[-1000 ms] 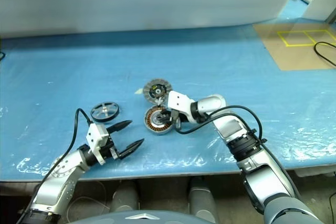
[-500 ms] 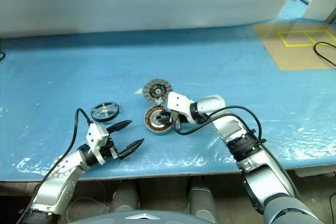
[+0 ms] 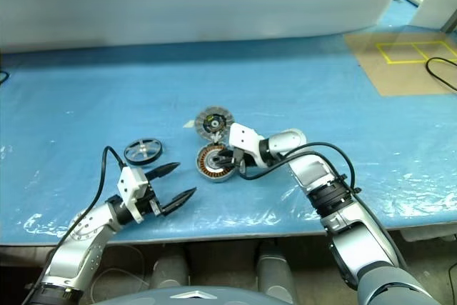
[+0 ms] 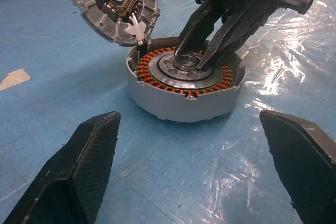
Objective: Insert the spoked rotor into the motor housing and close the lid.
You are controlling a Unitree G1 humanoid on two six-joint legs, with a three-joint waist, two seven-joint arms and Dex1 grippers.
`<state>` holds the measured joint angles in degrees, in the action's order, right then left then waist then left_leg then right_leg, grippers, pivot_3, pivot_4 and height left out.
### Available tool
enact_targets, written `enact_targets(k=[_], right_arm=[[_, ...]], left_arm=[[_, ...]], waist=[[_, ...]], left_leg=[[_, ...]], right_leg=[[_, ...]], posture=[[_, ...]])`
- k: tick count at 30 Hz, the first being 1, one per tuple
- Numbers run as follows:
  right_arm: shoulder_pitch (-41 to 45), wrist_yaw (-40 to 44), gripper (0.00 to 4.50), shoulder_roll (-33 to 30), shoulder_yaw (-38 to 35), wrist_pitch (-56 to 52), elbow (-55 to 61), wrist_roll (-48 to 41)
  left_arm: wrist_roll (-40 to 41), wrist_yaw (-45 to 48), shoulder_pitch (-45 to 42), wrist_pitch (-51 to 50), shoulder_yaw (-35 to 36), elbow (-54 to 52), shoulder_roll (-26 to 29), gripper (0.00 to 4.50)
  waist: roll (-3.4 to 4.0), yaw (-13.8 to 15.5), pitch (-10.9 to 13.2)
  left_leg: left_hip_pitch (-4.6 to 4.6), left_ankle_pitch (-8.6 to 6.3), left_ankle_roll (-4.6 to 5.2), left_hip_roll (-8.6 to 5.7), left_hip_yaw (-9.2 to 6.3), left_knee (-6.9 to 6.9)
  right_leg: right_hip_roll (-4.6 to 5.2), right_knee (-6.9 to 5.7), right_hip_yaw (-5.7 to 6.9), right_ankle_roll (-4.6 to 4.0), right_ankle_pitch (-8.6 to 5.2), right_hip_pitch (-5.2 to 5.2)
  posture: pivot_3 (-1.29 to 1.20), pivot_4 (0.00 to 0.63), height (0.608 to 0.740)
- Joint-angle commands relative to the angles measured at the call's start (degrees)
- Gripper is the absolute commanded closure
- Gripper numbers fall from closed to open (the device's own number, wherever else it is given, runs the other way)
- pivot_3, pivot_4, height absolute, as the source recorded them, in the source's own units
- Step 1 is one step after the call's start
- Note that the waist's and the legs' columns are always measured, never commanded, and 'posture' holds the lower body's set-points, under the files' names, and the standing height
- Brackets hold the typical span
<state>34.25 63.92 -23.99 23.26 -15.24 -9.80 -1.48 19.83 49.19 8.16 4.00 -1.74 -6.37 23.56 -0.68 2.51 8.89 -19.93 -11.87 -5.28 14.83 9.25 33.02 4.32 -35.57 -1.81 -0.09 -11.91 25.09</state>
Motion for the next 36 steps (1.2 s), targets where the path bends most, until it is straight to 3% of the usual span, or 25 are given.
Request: enact_targets(k=[1, 31, 36], right_arm=[[0.3, -0.5, 3.85, -0.6, -0.3, -0.2, -1.1, 0.9], [0.3, -0.5, 3.85, -0.6, 0.3, -5.0, -1.1, 0.5], [-0.1, 0.0, 2.1, -0.7, -0.1, -4.7, -0.6, -0.3]], left_arm=[[0.1, 0.0, -0.1, 0.5, 0.2, -1.2, 0.3, 0.0], [-0.2, -1.1, 0.5, -0.1, -0.7, -2.3, 0.2, 0.0], [-0.3, -1.1, 0.6, -0.1, -0.7, -2.2, 0.2, 0.0]], waist=[[0.0, 0.0, 0.0], [0.0, 0.0, 0.0], [0.0, 0.0, 0.0]], left_leg=[[0.0, 0.0, 0.0, 0.0, 0.0, 0.0], [-0.01, -0.01, 0.01, 0.0, 0.0, 0.0], [0.0, -0.02, 0.02, 0.0, 0.0, 0.0]], right_leg=[[0.0, 0.0, 0.0, 0.0, 0.0, 0.0], [0.0, 0.05, -0.01, 0.0, 0.0, 0.0], [0.0, 0.05, -0.01, 0.0, 0.0, 0.0]], posture=[[0.0, 0.15, 0.74], [0.0, 0.15, 0.74], [0.0, 0.15, 0.74]])
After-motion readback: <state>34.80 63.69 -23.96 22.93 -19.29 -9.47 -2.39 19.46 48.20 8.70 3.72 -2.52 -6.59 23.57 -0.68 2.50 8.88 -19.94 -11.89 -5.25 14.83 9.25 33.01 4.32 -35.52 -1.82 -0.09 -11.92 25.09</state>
